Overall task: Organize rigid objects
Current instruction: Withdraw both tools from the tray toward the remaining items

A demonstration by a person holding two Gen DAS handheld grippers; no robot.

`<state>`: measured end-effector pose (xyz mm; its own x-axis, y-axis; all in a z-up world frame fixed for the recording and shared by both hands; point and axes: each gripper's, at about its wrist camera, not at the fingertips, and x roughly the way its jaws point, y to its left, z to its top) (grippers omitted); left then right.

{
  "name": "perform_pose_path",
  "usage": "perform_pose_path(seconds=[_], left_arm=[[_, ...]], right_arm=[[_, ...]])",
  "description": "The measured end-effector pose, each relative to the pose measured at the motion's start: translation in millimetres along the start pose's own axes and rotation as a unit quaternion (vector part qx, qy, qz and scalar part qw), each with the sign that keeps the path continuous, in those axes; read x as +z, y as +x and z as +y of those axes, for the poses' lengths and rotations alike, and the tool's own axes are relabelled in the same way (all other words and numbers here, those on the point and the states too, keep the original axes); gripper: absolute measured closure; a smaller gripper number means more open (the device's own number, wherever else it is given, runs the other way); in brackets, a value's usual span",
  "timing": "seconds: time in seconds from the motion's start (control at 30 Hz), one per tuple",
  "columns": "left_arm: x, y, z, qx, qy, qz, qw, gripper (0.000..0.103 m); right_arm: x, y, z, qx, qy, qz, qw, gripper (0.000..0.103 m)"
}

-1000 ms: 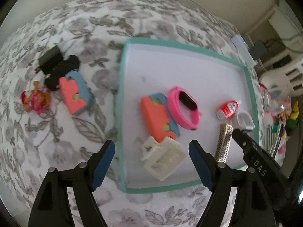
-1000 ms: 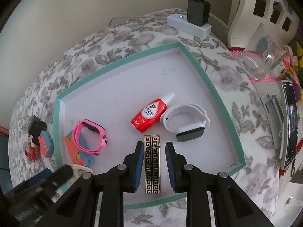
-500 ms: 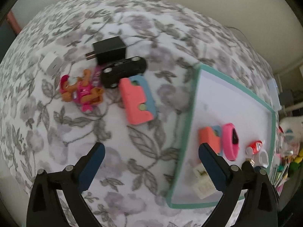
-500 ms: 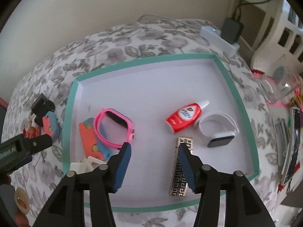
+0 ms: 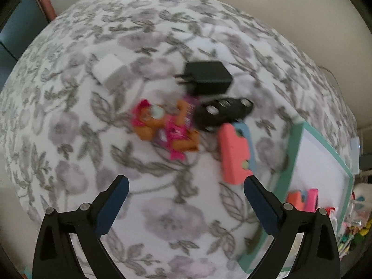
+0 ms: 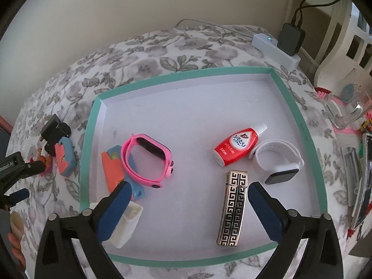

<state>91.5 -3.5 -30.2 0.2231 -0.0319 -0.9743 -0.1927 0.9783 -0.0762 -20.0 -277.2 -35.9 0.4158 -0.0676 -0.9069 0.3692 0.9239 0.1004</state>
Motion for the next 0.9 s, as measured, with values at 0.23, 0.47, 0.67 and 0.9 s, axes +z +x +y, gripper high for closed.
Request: perform_pose_path(seconds=[0.23,0.47,0.67,0.9], left_arm=[[11.0,-8.4,22.1,0.041,-0.001,-0.026,0.9988,0.004],[24.2,-10.8,35.8,0.058,0.003,-0.036,0.9977,0.004],[30.3,-13.4,45.8,0.055,0.0,-0.038,0.9978,0.004],[44.3,-17.8,70.3,0.058,-0.017,-0.046,0.9971,0.004]], right_arm=[[0.8,-2.8,7.8,0.017,0.002,-0.02,1.0,0.0],[4.1,-10.1,36.8,0.031,-0.03,-0.047,0.998,0.0],[-1.7,-8.6,75.1,0.031,-0.085,-0.045,0.995,0.0],[-2.8,-11.1,116.6,0.043,-0.131,-0.049,0.989,0.0]])
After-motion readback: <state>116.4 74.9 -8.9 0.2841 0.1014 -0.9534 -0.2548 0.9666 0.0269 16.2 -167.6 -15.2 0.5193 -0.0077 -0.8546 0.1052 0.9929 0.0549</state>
